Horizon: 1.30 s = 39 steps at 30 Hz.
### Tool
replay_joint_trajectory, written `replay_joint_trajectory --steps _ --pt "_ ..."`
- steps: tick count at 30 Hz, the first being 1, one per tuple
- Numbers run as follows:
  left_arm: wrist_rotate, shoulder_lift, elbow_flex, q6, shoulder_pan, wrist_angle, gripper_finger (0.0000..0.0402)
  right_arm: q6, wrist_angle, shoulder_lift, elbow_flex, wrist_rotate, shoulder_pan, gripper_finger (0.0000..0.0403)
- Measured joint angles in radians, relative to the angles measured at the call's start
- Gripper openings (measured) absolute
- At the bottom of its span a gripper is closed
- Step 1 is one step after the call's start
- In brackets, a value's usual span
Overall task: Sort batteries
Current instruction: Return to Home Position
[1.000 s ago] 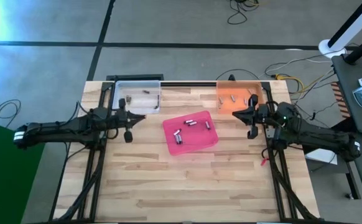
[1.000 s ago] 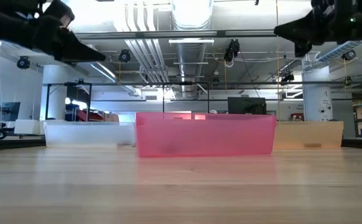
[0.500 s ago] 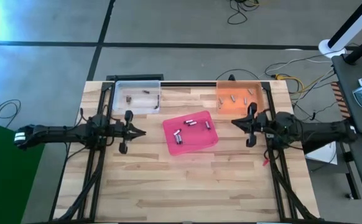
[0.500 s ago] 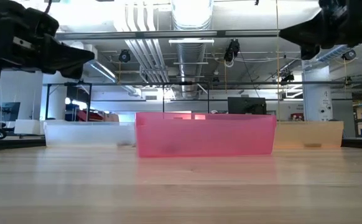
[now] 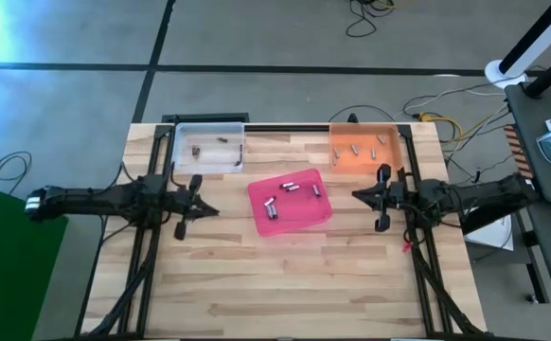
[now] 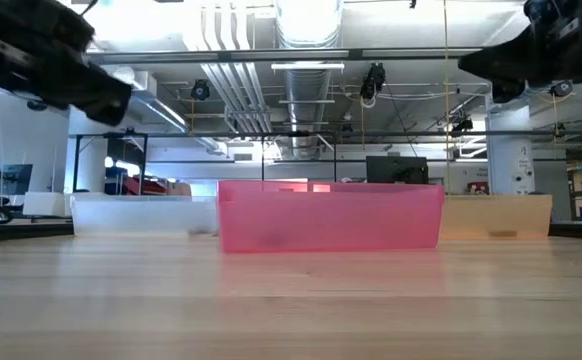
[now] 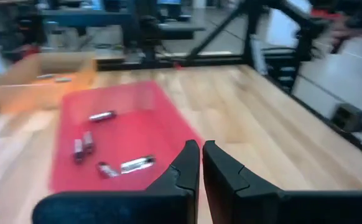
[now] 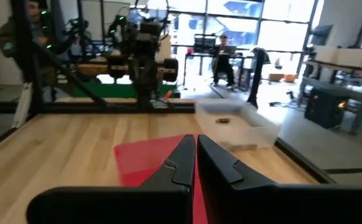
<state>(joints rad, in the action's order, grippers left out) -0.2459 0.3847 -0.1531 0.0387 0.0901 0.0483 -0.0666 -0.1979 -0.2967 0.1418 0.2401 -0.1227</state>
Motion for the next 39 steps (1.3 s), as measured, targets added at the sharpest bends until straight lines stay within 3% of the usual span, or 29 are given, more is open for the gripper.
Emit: replay_joint_trajectory --steps 3,8,12,15,21,26,39 --pt "0.034 -0.050 -0.015 0.016 -0.078 -0.028 0.0001 -0.007 0.003 -0.001 -0.007 0.018 -0.036 0.0009" --pt "0.229 -0.178 0.007 0.058 -0.220 -0.092 0.0000 -0.062 0.001 0.010 -0.015 0.103 -0.084 0.0009" --pt "0.308 -0.305 0.070 0.077 -0.304 -0.080 0.0000 -0.086 0.003 0.045 -0.016 0.067 -0.085 0.0009" --pt "0.296 -0.386 0.106 0.123 -0.331 -0.042 0.0000 -0.067 0.015 0.096 -0.016 -0.018 -0.084 0.0009" --pt "0.256 -0.385 0.120 0.162 -0.325 -0.027 0.0000 0.004 0.123 0.227 -0.005 -0.127 -0.047 0.0009" --pt "0.230 -0.385 0.131 0.139 -0.309 0.077 0.0000 0.056 0.252 0.296 -0.018 -0.236 0.031 0.0009" --pt "0.083 -0.384 0.143 0.084 -0.289 0.028 0.0000 0.092 0.106 0.288 -0.130 -0.263 0.090 0.0009"
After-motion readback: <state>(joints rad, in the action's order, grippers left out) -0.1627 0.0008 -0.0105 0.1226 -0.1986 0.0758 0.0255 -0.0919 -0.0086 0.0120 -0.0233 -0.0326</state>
